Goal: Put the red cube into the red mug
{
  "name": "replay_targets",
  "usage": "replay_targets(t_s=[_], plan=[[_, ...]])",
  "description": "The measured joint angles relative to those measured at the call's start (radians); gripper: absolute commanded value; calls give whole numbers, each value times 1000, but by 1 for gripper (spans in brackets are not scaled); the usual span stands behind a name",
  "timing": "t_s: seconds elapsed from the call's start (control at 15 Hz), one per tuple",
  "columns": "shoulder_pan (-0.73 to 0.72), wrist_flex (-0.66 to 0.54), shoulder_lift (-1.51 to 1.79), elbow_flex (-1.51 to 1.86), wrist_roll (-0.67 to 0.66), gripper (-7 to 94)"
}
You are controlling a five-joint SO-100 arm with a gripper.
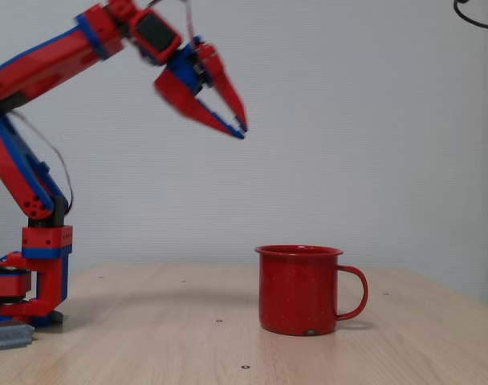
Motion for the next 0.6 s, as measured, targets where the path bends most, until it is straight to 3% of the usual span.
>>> replay_targets(t_s=[0.27, 0.4, 0.6], plan=[[6, -101, 330, 462, -2, 0], [9, -219, 534, 765, -2, 0], [5, -235, 811, 1180, 0, 0]])
